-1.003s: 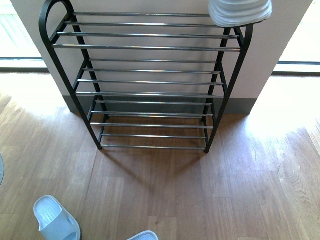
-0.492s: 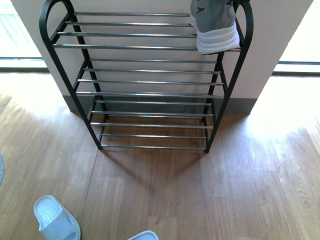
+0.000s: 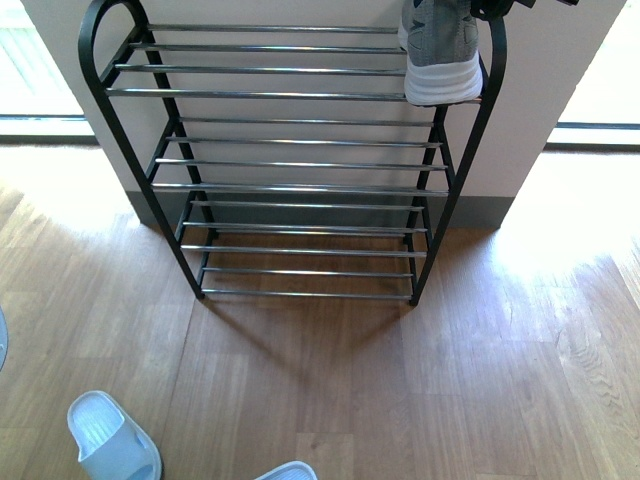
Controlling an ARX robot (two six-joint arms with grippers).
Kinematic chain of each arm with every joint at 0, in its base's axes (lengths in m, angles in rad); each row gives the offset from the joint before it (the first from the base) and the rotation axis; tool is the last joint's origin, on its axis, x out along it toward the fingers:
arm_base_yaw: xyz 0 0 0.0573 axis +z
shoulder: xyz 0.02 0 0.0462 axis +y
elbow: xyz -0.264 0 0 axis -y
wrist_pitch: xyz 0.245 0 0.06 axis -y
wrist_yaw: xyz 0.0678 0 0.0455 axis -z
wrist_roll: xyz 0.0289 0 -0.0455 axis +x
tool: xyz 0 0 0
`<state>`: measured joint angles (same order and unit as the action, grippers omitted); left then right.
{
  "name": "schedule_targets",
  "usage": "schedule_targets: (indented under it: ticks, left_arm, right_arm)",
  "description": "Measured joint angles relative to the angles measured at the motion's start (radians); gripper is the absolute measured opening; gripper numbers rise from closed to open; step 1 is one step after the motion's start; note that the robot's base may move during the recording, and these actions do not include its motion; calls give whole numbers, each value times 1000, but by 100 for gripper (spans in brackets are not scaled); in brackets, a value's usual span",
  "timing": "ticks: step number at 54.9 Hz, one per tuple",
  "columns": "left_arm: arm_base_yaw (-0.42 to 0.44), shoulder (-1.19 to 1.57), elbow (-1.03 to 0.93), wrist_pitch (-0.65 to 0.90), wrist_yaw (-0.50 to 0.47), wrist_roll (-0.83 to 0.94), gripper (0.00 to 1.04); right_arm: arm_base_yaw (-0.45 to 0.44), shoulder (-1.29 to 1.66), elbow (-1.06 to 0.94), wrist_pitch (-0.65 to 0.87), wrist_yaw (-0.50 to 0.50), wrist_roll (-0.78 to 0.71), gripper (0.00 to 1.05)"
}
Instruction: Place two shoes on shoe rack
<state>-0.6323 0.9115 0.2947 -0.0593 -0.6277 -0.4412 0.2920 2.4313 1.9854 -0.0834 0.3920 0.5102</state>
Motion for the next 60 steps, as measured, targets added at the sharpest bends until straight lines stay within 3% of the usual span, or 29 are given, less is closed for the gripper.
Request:
schedule_targets:
  ticks: [8,24,45,60]
  left_arm:
    - [0,0,0,0,0,0,2]
    - [0,0,0,0,0,0,2]
    - [0,0,0,0,0,0,2]
    - [0,0,0,0,0,0,2]
  right_arm:
    - [-6,8,5,16,1,-33,5]
    - [-19,-24,-35,101,-23,-83,47]
    - [-19,-337,-388,276,-161,-92,97]
    - [-38,-689,-781,426,-314,-139,96]
